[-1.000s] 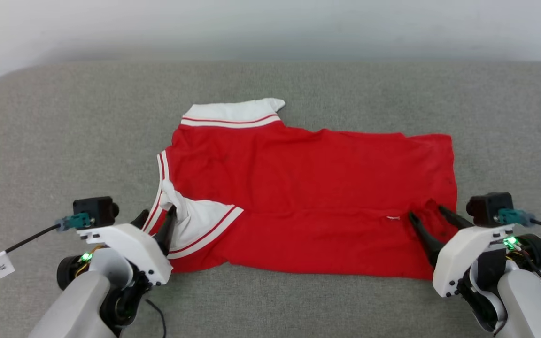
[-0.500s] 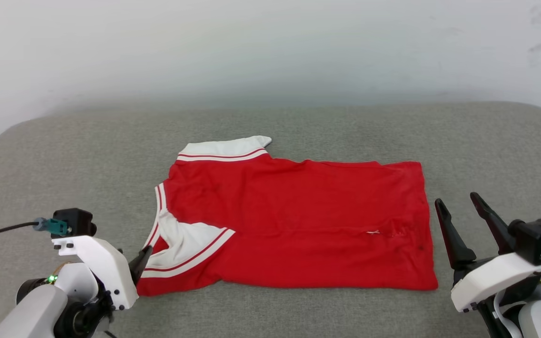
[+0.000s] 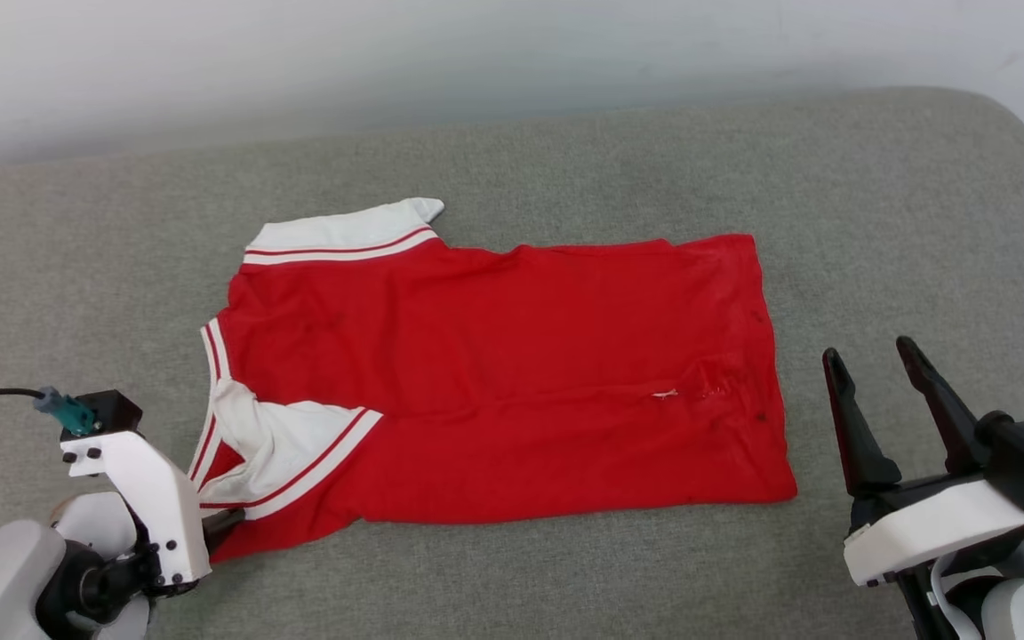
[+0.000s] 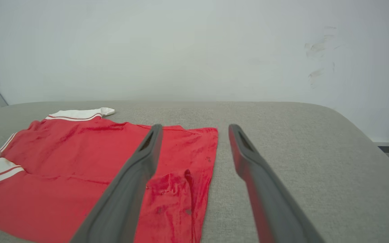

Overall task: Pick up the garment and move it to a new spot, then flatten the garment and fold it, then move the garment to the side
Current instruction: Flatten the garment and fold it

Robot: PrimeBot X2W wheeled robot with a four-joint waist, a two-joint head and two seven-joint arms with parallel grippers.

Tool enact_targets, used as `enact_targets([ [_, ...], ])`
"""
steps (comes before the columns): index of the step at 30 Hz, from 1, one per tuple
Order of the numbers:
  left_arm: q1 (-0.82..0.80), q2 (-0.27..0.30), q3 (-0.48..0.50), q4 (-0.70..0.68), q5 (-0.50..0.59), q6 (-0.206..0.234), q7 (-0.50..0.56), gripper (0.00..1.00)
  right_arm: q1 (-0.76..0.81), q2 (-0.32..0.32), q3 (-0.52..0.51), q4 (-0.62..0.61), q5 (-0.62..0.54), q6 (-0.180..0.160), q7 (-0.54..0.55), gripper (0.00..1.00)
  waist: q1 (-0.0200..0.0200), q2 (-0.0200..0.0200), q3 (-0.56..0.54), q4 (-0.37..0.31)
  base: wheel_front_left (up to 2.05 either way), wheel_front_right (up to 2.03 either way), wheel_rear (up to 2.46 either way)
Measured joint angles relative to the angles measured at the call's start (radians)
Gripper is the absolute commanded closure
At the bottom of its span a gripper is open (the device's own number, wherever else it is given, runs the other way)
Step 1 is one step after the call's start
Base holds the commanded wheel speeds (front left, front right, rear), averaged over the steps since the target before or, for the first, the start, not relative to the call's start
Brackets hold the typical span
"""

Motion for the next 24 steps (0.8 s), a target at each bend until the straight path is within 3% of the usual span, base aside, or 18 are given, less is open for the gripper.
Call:
enact_targets([
  [4,-0.007,0.002,0.007,0.024,-0.049,-0.010,0.050,0.00,-0.011,0.015,0.000,-0.010,-0.009,0.000,-0.007,0.00,0.0000,0.0000,0.042,-0.025,0.00,0.00,0.00],
  [5,-0.010,0.005,0.009,0.029,-0.062,-0.014,0.064,0.43,-0.012,0.016,-0.002,-0.011,-0.013,0.000,-0.007,0.00,-0.0001,0.0000,0.049,-0.031,0.00,0.00,0.00],
  [6,-0.010,0.005,0.012,0.033,-0.068,-0.018,0.065,0.58,-0.012,0.016,-0.004,-0.011,-0.016,0.000,-0.007,0.00,-0.0001,0.0000,0.055,-0.035,0.00,0.00,0.00],
  [7,-0.010,0.005,0.015,0.037,-0.070,-0.023,0.063,0.91,-0.012,0.016,-0.009,-0.012,-0.018,0.000,-0.007,0.00,-0.0001,0.0000,0.059,-0.038,0.00,0.00,0.00],
  [8,-0.010,0.003,0.018,0.043,-0.076,-0.027,0.063,1.00,-0.012,0.016,-0.017,-0.012,-0.023,0.000,-0.002,0.00,-0.0001,0.0000,0.061,-0.040,0.00,0.00,0.00],
  [13,-0.011,-0.040,0.015,0.063,-0.064,-0.062,-0.004,1.00,-0.012,0.013,-0.038,-0.015,-0.021,0.000,0.037,0.00,0.0000,0.0000,0.045,-0.024,0.00,0.00,0.00],
  [16,-0.011,-0.050,0.015,0.070,-0.048,-0.078,-0.050,1.00,-0.011,0.006,-0.057,-0.007,0.017,0.000,0.119,0.00,0.0000,0.0000,0.025,-0.011,0.00,0.00,0.00],
  [24,-0.010,-0.052,0.038,-0.020,-0.014,-0.051,-0.131,1.00,-0.012,-0.067,-0.110,0.072,0.143,0.000,0.537,0.00,0.0001,0.0000,-0.013,0.043,0.00,0.00,0.00],
])
